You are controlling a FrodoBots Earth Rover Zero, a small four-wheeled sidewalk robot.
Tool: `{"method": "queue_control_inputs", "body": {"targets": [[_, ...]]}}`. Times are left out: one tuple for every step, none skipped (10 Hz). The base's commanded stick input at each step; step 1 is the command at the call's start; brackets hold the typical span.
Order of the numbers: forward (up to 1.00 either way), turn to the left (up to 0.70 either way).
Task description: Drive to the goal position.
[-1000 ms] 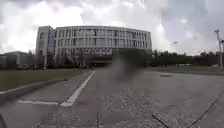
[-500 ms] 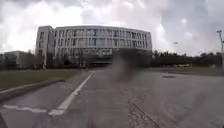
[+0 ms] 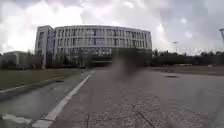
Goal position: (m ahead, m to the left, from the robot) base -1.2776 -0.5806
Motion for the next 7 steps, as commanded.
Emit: {"method": "queue_control_inputs", "body": {"targets": [[0.7,0.02],[0.7,0.02],[0.7,0.02],[0.7,0.03],[0.7,0.03],[0.7,0.05],[0.7,0.06]]}}
